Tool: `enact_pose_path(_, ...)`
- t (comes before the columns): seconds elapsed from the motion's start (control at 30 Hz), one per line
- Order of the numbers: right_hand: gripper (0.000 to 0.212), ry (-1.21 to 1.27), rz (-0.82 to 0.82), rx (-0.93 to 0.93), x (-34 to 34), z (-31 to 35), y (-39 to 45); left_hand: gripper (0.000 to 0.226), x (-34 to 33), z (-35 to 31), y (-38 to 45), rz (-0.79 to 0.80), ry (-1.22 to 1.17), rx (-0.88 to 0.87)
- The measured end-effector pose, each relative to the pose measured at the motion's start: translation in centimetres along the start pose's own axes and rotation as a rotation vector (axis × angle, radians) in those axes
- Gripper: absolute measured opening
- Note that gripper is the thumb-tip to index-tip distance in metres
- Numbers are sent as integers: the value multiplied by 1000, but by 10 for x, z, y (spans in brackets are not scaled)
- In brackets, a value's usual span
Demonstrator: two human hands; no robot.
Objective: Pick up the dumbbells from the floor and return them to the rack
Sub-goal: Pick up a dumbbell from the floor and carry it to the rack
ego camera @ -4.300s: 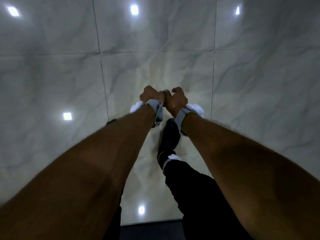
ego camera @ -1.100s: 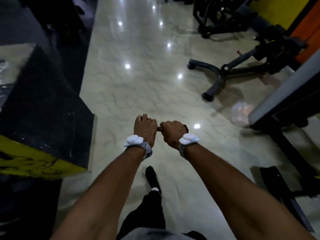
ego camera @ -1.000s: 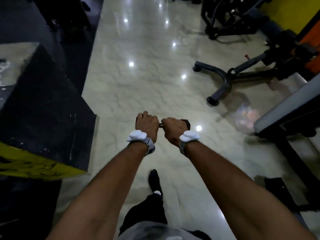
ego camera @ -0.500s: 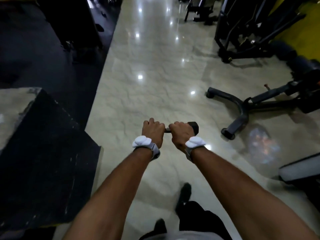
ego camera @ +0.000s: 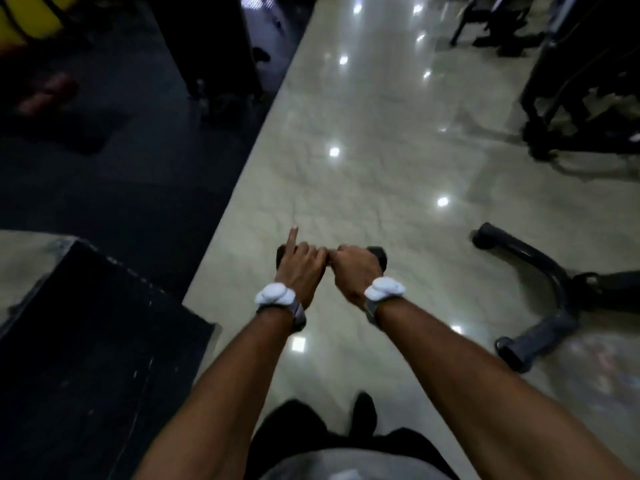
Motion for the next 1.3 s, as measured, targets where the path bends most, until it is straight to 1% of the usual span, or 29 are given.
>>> enact_pose_path(0.03,23,-10,18,38,-6,-2,27,33,-9,14,15,-17,-2,12)
enact_pose_path(0.07,23,-27,24,49,-7,-5,28,36,-11,14,18,-72,-14,-23)
enact_pose_path(0.1,23,-67,26,107,-15,-6,54,40,-20,28,36,-67,15,-25)
enact_pose_path(0.13,21,-65,50,147,-26,-9,82,45,-33,45,52,-24,-3,12)
enact_pose_path(0.2,20,-113,86,172,-42,-12,125,50,-58,69,74,4,-4,49)
enact_pose_path(0.27,19,-127,75,173,-54,-12,146,45,-72,80,84,-50,26,68)
enact_pose_path(0.33,17,-118,45,160,-75,-12,186,40,-94,107,113,-82,21,143)
enact_pose_path(0.4,11,-106,72,137,-96,-8,227,41,-122,137,135,-42,-3,185)
enact_pose_path(0.47,8,-117,64,129,-113,0,281,41,-146,178,165,-25,-10,180)
enact_pose_path(0.53,12,-124,30,146,-118,10,336,36,-162,221,199,-57,9,180)
enact_pose_path(0.6,15,-116,4,157,-121,17,378,30,-175,254,224,-54,54,161)
enact_pose_path(0.7,13,-146,57,169,-140,33,444,26,-195,309,255,39,8,230)
enact_pose_path(0.77,9,-173,38,194,-144,48,471,20,-198,335,267,6,9,263)
enact_pose_path(0.83,7,-205,53,230,-158,77,525,18,-207,387,290,99,23,349)
enact_pose_path(0.87,9,-212,83,250,-166,89,543,20,-215,407,294,171,4,380)
enact_pose_path(0.93,13,-187,155,308,-192,113,577,23,-229,444,297,256,12,454)
enact_pose_path(1.03,19,-104,226,402,-232,149,624,24,-254,497,295,298,25,557)
enact_pose_path(1.13,21,-23,280,518,-275,184,668,25,-285,551,290,358,59,601)
enact_pose_path(1.2,23,7,340,617,-304,219,710,26,-303,602,290,410,60,711)
enact_pose_path(1.23,24,10,346,625,-302,227,717,26,-302,613,291,421,64,737)
enact_pose_path(1.27,23,36,342,642,-308,244,737,25,-306,635,293,470,56,767)
enact_pose_path(1.3,22,52,394,650,-311,260,761,23,-306,658,297,506,11,805)
Point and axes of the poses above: each hand's wrist, its own y-axis towards the middle knuckle, its own x-axis out of the back of the hand, z = x × y, the point moved 3 cm from there along y, towards the middle knuckle, and after that the axes turned 13 degrees about -z, right-handed, at the moved point
